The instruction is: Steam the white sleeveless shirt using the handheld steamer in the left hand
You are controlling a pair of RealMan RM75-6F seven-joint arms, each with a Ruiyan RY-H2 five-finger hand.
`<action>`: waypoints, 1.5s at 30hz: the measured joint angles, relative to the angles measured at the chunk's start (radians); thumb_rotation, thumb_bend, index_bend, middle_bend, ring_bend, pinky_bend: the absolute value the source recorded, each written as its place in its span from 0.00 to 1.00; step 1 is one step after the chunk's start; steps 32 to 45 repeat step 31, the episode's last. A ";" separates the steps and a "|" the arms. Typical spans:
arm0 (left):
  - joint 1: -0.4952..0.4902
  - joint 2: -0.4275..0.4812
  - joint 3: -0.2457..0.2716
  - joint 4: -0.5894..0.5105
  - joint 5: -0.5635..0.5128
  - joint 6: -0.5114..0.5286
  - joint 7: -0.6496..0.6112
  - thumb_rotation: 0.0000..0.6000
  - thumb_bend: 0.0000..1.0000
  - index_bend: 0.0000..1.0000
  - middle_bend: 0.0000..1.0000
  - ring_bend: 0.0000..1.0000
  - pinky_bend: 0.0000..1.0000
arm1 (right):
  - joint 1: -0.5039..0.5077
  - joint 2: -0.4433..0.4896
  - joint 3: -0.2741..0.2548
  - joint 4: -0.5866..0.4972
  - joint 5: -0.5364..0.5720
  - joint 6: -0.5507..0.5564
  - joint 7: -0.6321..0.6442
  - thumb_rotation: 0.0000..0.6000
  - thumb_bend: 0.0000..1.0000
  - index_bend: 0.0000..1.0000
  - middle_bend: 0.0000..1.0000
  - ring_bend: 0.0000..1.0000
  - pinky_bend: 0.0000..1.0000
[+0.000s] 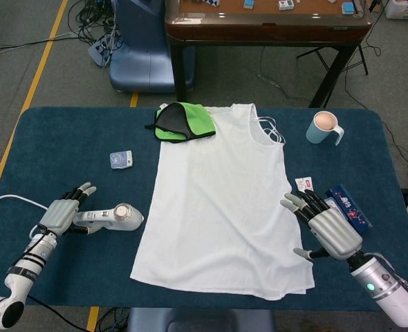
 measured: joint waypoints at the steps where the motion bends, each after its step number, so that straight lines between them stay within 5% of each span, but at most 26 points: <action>1: 0.003 0.004 0.000 -0.010 -0.004 0.005 0.005 0.61 0.11 0.00 0.00 0.00 0.09 | -0.001 0.000 0.001 0.001 0.000 0.003 0.000 0.93 0.04 0.00 0.08 0.00 0.01; 4: 0.017 0.013 -0.008 -0.034 -0.002 0.042 -0.002 0.92 0.11 0.00 0.00 0.00 0.09 | -0.011 0.005 0.002 0.004 0.003 0.018 -0.001 0.99 0.04 0.00 0.08 0.00 0.01; 6: 0.030 0.019 -0.015 -0.052 0.005 0.082 -0.011 1.00 0.11 0.00 0.00 0.00 0.12 | -0.019 0.007 0.005 0.008 0.014 0.025 -0.005 1.00 0.05 0.00 0.08 0.00 0.01; 11: 0.079 0.051 -0.041 -0.118 0.027 0.222 -0.026 1.00 0.11 0.01 0.02 0.06 0.26 | -0.050 -0.004 0.016 0.037 0.061 0.057 -0.027 1.00 0.09 0.01 0.15 0.03 0.02; 15: 0.119 0.077 -0.053 -0.152 0.052 0.321 -0.009 1.00 0.11 0.08 0.09 0.13 0.33 | -0.088 -0.026 0.028 0.085 0.112 0.098 -0.055 1.00 0.10 0.11 0.22 0.09 0.08; 31: 0.341 0.072 0.028 -0.217 0.208 0.664 0.149 1.00 0.11 0.15 0.17 0.18 0.35 | -0.211 -0.077 0.015 0.168 0.113 0.232 -0.086 1.00 0.11 0.22 0.29 0.16 0.15; 45: 0.341 0.072 0.028 -0.217 0.208 0.664 0.149 1.00 0.11 0.15 0.17 0.18 0.35 | -0.211 -0.077 0.015 0.168 0.113 0.232 -0.086 1.00 0.11 0.22 0.29 0.16 0.15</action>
